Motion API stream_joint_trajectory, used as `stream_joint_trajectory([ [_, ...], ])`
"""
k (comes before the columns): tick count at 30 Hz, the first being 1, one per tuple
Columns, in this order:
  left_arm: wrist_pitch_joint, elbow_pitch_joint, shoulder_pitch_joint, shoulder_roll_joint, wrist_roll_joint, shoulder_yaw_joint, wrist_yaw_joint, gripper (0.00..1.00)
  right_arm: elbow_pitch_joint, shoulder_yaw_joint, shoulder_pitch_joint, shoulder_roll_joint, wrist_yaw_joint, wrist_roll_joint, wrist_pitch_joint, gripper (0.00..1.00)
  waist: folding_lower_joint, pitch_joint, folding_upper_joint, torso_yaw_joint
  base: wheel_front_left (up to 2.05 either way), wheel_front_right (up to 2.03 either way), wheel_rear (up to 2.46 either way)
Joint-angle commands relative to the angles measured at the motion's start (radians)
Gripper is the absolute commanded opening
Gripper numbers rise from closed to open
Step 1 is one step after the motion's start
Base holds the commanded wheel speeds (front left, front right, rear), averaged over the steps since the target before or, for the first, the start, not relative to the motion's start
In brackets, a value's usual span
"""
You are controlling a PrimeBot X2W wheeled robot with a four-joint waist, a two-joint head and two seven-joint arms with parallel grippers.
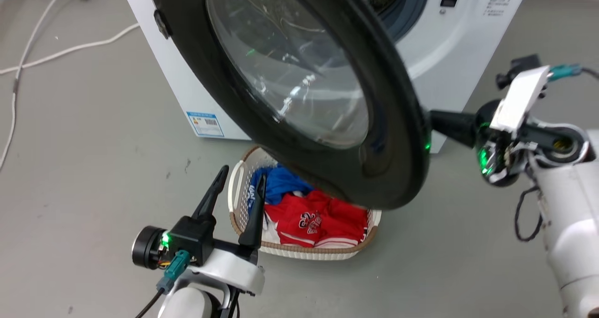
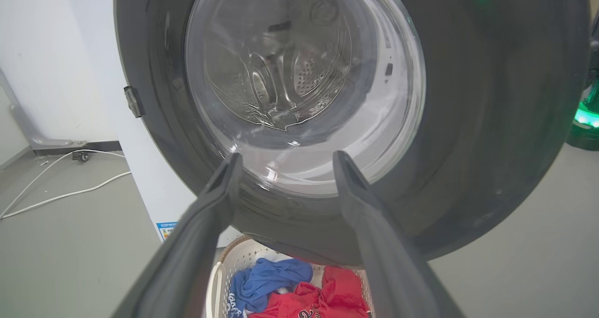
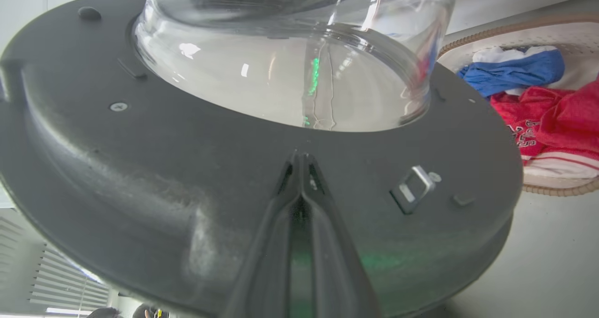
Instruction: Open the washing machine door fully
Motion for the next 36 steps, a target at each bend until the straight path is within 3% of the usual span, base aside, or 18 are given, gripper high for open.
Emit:
stream_joint_trajectory([
  [1,-0.003,0.004,0.011,0.004,-0.003,-0.002,0.000,1.00,-0.012,0.005,0.028,0.018,0.000,0.005,0.008,0.00,0.0001,-0.023,0.0000,0.002,0.00,0.00,0.00],
  [8,-0.003,0.023,0.046,0.009,-0.007,-0.014,-0.004,1.00,-0.096,0.022,0.144,0.085,0.000,-0.001,0.037,0.00,0.0001,-0.070,0.0000,0.007,0.00,0.00,0.00],
  [21,-0.003,0.038,0.061,0.020,-0.019,-0.021,-0.002,1.00,-0.229,0.022,0.268,0.129,0.000,-0.028,0.044,0.00,0.0001,-0.096,0.0000,-0.004,0.00,0.00,0.00],
  [25,-0.003,0.043,0.067,0.027,-0.027,-0.013,0.002,1.00,-0.290,-0.008,0.287,0.131,0.000,-0.069,-0.071,0.00,0.0001,-0.112,0.0000,-0.019,0.00,0.00,0.00],
  [36,0.005,0.048,0.092,0.047,-0.051,0.003,0.016,1.00,-0.460,-0.123,0.377,0.099,0.000,-0.326,-0.478,0.00,0.0001,-0.164,0.0000,-0.055,0.00,0.00,0.00],
])
